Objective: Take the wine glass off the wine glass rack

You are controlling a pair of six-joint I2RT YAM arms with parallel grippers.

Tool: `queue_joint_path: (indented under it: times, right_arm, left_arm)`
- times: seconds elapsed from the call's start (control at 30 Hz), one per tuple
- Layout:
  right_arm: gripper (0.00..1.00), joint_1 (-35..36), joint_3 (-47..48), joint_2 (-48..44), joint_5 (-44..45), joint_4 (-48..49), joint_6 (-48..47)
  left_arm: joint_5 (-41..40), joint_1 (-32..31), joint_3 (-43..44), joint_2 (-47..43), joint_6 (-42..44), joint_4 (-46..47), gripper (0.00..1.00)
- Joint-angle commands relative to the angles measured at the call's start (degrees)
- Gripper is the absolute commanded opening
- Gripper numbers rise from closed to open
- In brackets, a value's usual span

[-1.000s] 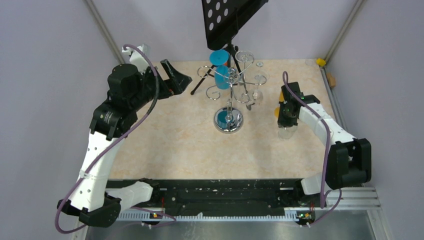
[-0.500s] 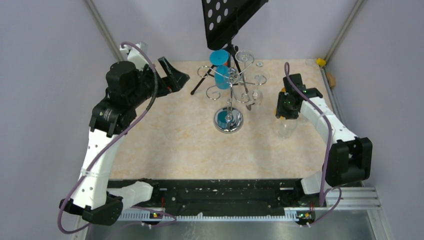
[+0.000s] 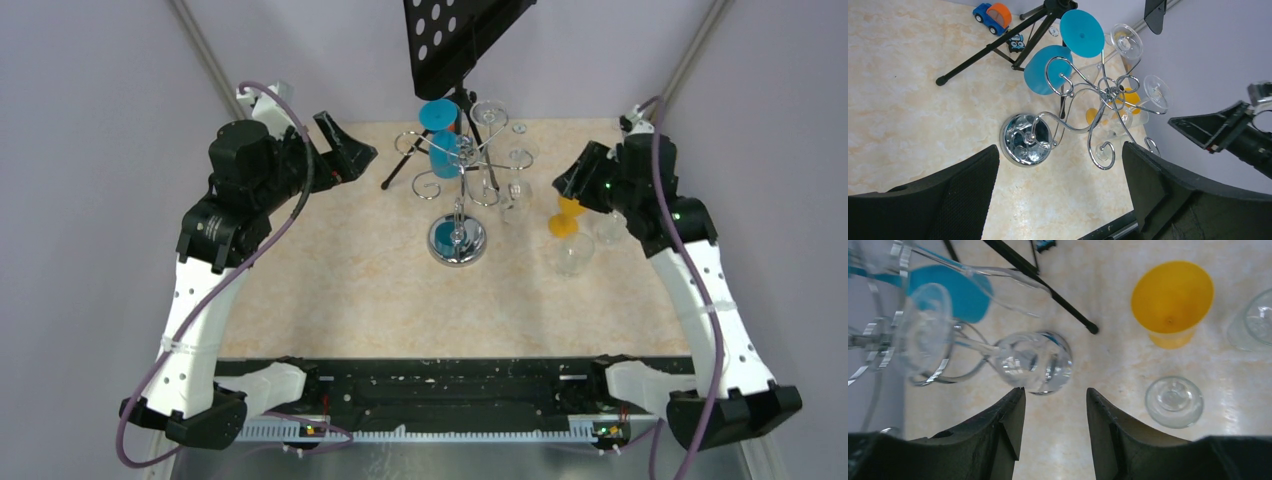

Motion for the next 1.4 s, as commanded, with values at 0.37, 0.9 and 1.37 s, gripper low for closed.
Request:
queue_joint_path:
  times: [0.37,0.9,1.37]
  right_arm:
    - [0.53,-0.2,-9.4,-8.6,-17.9,33.7,33.0]
    - [0.55,-0.3,-7.9,-5.8,-11.1,29.1,28.5]
    - [0.4,-0.3,-4.2,1.0,-14.0,33.9,27.9]
  left_arm:
    - [0.2,0.3,0.4,-2.4,-0.6,1.3,0.96]
    - [0.1,0.3,-0.8,-3.2,-2.0,1.6,0.96]
    - [-0.8,0.4,-0.7,-3.2,-2.1,1.3,0.96]
